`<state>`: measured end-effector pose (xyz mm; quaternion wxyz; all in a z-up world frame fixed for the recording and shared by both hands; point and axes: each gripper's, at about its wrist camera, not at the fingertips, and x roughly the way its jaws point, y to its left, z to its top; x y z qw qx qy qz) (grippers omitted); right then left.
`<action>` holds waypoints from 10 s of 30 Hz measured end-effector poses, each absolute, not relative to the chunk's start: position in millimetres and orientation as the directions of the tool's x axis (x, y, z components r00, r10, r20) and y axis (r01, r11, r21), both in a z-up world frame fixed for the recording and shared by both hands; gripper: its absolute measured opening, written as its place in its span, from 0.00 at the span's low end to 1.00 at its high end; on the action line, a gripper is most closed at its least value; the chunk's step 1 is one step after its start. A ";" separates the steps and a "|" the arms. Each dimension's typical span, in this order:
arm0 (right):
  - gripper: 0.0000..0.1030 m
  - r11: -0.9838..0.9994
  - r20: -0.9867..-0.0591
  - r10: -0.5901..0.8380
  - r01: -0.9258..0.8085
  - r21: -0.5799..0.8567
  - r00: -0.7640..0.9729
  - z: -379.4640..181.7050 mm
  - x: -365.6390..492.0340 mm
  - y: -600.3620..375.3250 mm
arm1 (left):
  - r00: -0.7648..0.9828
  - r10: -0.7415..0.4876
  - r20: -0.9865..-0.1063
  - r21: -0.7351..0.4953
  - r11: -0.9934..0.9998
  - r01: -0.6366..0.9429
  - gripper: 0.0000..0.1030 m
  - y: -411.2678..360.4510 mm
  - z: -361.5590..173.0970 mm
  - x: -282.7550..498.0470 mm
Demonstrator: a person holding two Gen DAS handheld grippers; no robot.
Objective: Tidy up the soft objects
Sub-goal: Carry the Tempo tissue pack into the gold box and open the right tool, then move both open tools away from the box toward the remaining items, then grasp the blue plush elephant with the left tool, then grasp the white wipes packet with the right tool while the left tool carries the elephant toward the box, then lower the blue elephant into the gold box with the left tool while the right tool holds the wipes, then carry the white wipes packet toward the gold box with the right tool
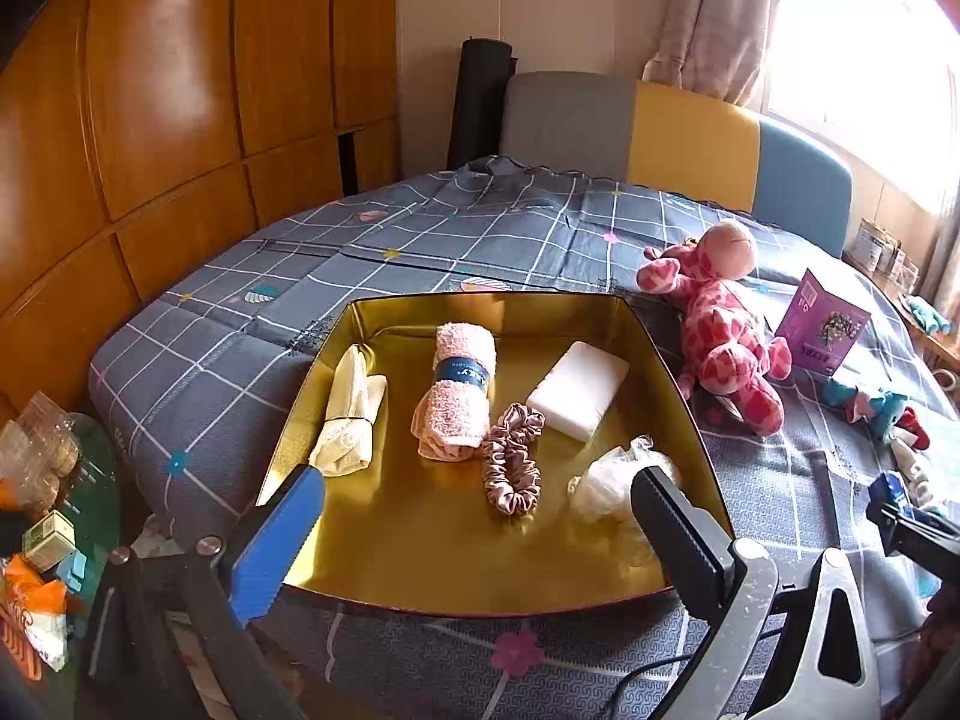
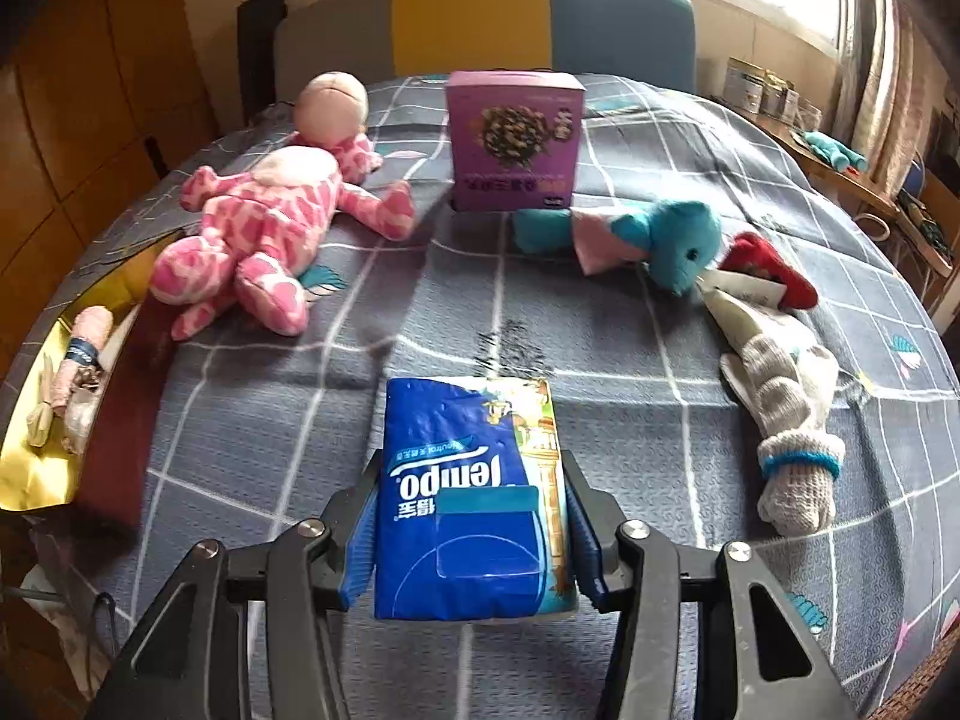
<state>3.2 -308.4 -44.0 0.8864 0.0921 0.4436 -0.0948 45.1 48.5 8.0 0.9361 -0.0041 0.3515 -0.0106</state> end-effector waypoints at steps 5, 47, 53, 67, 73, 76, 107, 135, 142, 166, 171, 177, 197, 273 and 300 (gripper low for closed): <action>0.51 0.984 -0.801 0.052 0.106 0.143 0.596 -24.4 21.1 -259.5 | 0.757 -0.024 -0.653 -0.022 1.000 0.013 1.00 54.2 11.9 41.7; 0.68 0.917 -0.769 0.391 -0.288 0.277 0.506 -34.0 107.9 -58.7 | 0.753 0.035 -0.657 -0.071 0.992 -0.108 1.00 104.7 7.3 52.9; 0.68 0.938 -0.767 0.345 -0.235 0.256 0.541 -34.0 100.2 -74.9 | 0.747 0.031 -0.664 -0.073 0.992 -0.107 1.00 104.9 5.4 54.0; 0.68 0.978 -0.716 0.207 -0.138 0.154 0.666 -17.0 71.2 -113.7 | 0.730 0.010 -0.683 -0.036 0.998 -0.048 1.00 85.3 -2.6 54.4; 0.68 0.986 -0.704 0.156 -0.061 0.158 0.693 -13.1 57.0 -155.5 | 0.731 -0.036 -0.682 -0.053 0.999 0.000 1.00 74.1 -0.9 55.2; 0.68 0.986 -0.710 0.117 0.004 0.167 0.694 -14.0 50.6 -187.0 | 0.742 -0.056 -0.668 -0.042 0.998 0.038 1.00 62.8 4.5 56.7; 0.68 0.648 -0.729 -0.310 0.696 0.307 0.611 -12.2 -55.5 -528.1 | 0.509 -0.483 -0.713 0.201 0.554 0.808 0.78 -301.8 11.3 90.9; 0.68 0.556 -0.734 -0.138 0.665 0.498 0.665 -35.6 -60.8 -543.2 | 0.404 -0.457 -0.793 0.297 0.289 0.910 0.42 -466.9 -73.9 137.0; 0.68 0.579 -0.746 -0.122 0.657 0.482 0.655 -35.4 -55.4 -540.2 | 0.412 -0.515 -0.752 0.230 0.381 0.895 0.43 -421.4 -41.0 123.4; 0.69 0.892 -0.944 -0.053 0.440 0.102 0.326 -68.5 82.6 -535.9 | 0.371 -0.613 -0.698 -0.126 0.615 0.778 0.43 -206.9 8.6 59.3; 0.75 0.919 -0.960 -0.087 0.394 0.026 0.267 -79.7 96.2 -522.3 | 0.366 -0.626 -0.689 -0.158 0.623 0.766 0.43 -188.5 12.6 52.6; 0.75 0.873 -0.967 -0.106 0.488 0.021 0.231 -97.4 99.8 -538.8 | 0.367 -0.629 -0.685 -0.170 0.629 0.759 0.43 -180.0 13.9 46.0; 0.60 0.907 -0.838 -0.116 0.401 0.131 0.534 -13.7 69.4 -476.0 | 0.446 -0.598 -0.666 -0.184 0.711 0.678 0.43 -140.2 25.4 46.4; 0.61 0.963 -0.838 -0.109 0.266 0.044 0.535 -97.5 19.8 -322.3 | 0.628 0.021 -0.778 -0.028 0.997 -0.068 0.56 97.0 -47.4 123.7; 0.59 0.949 -0.839 -0.111 0.307 0.069 0.533 -93.1 17.9 -322.7 | 0.732 -0.039 -0.681 -0.063 0.998 -0.006 0.67 85.8 12.2 69.6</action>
